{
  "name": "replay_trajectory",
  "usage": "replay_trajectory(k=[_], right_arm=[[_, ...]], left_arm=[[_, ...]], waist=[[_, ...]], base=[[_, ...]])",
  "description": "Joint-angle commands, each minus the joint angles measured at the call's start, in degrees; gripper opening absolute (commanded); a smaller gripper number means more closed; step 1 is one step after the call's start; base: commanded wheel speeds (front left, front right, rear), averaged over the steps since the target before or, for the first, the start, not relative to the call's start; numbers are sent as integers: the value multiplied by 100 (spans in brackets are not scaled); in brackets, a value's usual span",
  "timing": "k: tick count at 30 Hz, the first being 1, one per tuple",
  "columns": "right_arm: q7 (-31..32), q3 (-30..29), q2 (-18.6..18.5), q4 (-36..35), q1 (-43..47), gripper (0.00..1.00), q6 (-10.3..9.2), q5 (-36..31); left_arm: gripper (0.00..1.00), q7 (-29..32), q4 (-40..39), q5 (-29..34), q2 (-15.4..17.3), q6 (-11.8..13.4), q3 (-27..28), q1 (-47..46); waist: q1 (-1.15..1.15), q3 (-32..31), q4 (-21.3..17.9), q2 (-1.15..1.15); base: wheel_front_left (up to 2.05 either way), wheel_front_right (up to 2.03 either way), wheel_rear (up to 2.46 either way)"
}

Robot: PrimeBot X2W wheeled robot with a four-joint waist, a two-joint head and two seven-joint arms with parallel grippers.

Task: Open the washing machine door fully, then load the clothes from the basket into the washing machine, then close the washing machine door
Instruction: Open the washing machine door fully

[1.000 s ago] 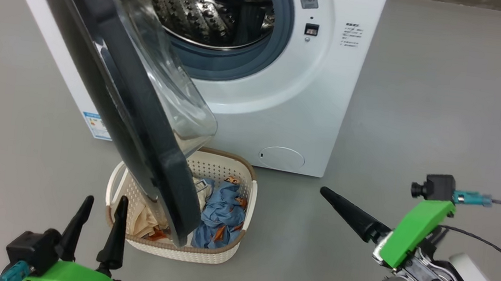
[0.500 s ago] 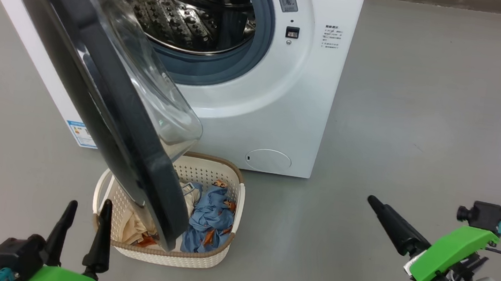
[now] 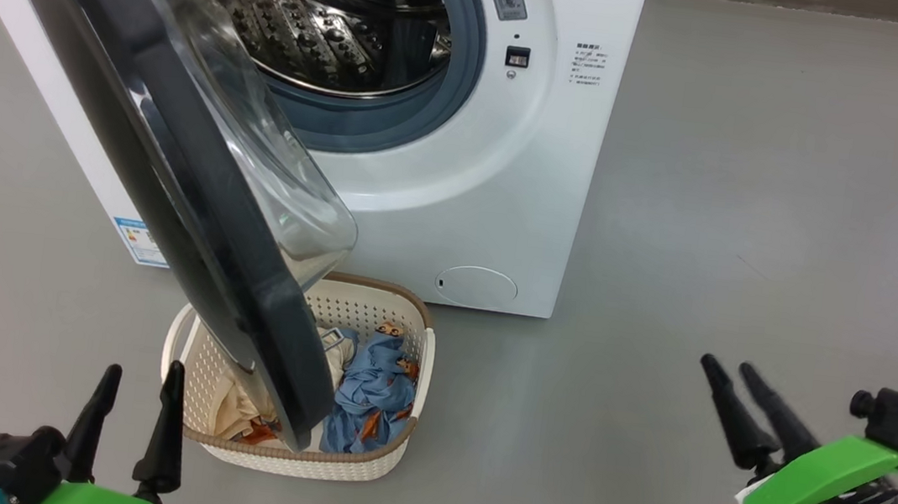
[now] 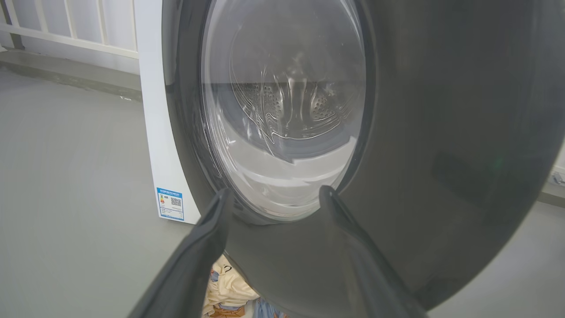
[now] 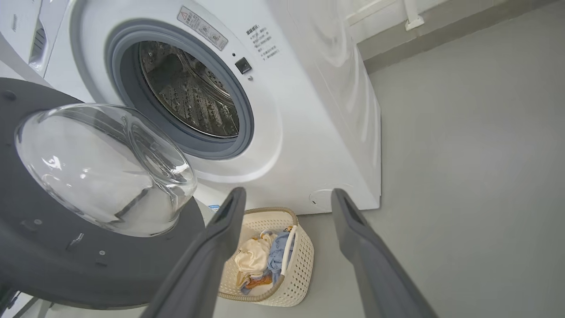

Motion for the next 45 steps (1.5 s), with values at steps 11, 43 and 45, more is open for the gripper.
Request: replay_trajectory(k=[11, 43, 45], right_arm=[[-76, -2237, 721, -630, 770, 100, 9, -2901], [-77, -3840, 1747, -1088, 1702, 100, 9, -4846], [-77, -3841, 1743, -1101, 1700, 100, 9, -4853]], left_arm=[[100, -36, -150, 131, 79, -9, 267, -147], [0, -36, -278, 120, 65, -9, 371, -247], [0, -36, -364, 77, 47, -9, 437, -267]], waist=[[0, 67, 24, 0], [0, 98, 147, 0], [0, 99, 156, 0]], base=[[0, 0, 0], [0, 0, 0], [0, 0, 0]])
